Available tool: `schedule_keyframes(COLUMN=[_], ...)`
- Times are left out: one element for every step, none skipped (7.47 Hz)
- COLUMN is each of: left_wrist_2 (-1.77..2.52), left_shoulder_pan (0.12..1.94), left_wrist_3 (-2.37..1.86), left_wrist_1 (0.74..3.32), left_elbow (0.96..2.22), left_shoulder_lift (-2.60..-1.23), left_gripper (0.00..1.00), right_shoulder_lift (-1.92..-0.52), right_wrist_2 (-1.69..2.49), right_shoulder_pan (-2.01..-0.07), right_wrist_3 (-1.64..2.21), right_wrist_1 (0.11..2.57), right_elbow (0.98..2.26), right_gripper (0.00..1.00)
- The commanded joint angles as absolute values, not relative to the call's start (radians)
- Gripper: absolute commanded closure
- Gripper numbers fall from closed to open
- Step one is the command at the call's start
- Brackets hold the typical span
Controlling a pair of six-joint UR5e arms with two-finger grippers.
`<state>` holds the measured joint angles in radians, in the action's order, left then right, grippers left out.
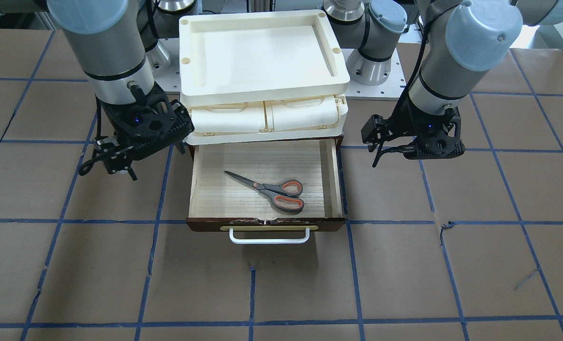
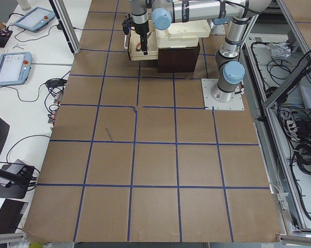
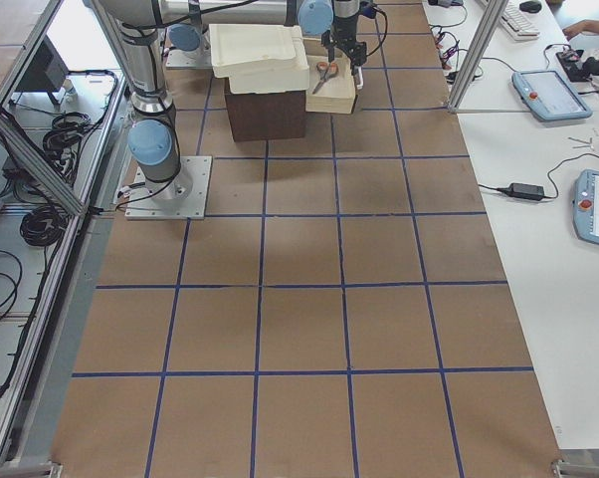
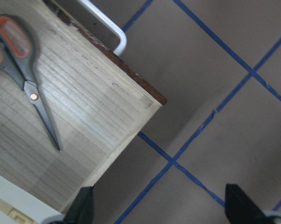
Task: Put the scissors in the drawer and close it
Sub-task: 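Open the right gripper and raise it away from the drawer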
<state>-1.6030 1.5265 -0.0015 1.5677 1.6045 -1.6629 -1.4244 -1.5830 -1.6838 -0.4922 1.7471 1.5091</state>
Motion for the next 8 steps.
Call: schedule_keyframes(left_wrist_2=[-1.605,-1.605,-1.605,-1.605,-1.605,-1.605,-1.605,-1.605], left_shoulder_pan=[1.526,1.528,1.528,1.526,1.526,1.526,1.526,1.526], left_wrist_3=[-0.002,-0.002,-0.002,-0.002,-0.002,-0.002,-0.002,-0.002], left_wrist_1=[1.568,1.568,1.568,1.568,1.568,1.568,1.569,1.569], left_elbow=[1.605,1.605,1.605,1.605,1.605,1.606,1.605,1.606], left_shoulder_lift=[-1.663,-1.663,-1.663,-1.663,-1.663,-1.663,-1.663,-1.663], left_gripper=[0.0,0.0,0.0,0.0,0.0,0.0,0.0,0.0], right_shoulder_lift=[-1.456,-1.479,-1.48,-1.486,-1.491,-1.49,-1.489,-1.489], right_wrist_2=[-1.603,-1.621,-1.64,-1.641,-1.638,-1.634,-1.634,-1.638], right_shoulder_pan=[-1.632,-1.615,-1.599,-1.592,-1.6,-1.592,-1.586,-1.582], right_wrist_3=[-0.288,-0.223,-0.218,-0.178,-0.108,-0.083,-0.083,-0.083], right_wrist_1=[1.688,1.683,1.677,1.655,1.638,1.614,1.611,1.608], right_elbow=[1.511,1.511,1.511,1.497,1.502,1.499,1.505,1.502], right_gripper=[0.0,0.0,0.0,0.0,0.0,0.0,0.0,0.0])
